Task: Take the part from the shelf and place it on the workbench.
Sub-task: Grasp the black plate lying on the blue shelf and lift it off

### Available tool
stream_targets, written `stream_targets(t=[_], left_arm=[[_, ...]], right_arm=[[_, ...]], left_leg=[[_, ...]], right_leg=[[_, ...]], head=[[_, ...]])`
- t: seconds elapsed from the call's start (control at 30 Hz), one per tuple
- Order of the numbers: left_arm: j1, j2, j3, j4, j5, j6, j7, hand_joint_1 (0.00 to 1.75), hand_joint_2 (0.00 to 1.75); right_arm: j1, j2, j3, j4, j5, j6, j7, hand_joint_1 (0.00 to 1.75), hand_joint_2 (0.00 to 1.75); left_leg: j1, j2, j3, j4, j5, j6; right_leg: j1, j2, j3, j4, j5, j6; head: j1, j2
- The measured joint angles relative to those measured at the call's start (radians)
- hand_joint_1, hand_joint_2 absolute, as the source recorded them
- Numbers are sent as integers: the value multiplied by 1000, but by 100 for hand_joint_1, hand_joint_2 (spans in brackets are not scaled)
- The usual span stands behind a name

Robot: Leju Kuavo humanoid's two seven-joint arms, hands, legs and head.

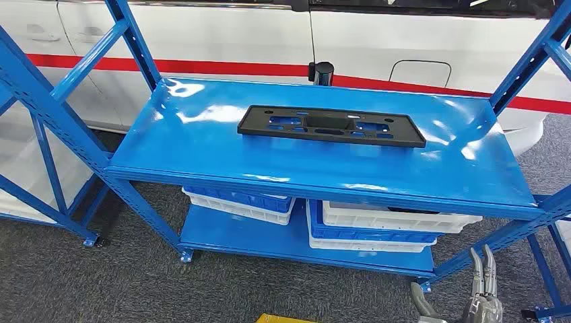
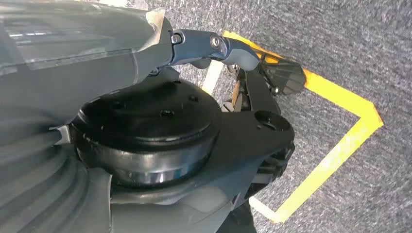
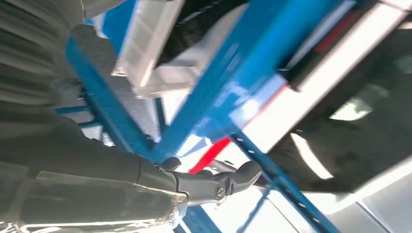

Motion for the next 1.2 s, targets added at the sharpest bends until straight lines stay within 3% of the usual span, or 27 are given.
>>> stream_targets(t=[0.37,0.7,0.87,1.2], left_arm=[[-7,2,-38,8,-31,-24,9,0,175],[-9,5,-51,11,-43,-36,9,0,175],[-13,12,-86,14,-88,-70,12,0,175],[-23,27,-165,20,-164,-119,35,0,175]], right_arm=[[-12,-24,111,-106,196,0,86,0,175],[-37,-33,158,-120,246,0,123,0,175],[-154,-25,220,-58,431,19,247,0,175],[-433,98,212,179,615,129,360,0,175]], left_leg=[[0,0,0,0,0,0],[0,0,-1,0,0,0],[0,1,0,0,1,0],[0,0,1,0,4,-1]], right_leg=[[0,0,0,0,0,0],[0,0,0,0,0,0],[0,2,1,0,0,0],[0,1,1,1,1,0]], head=[[0,0],[0,0],[0,0],[0,0]])
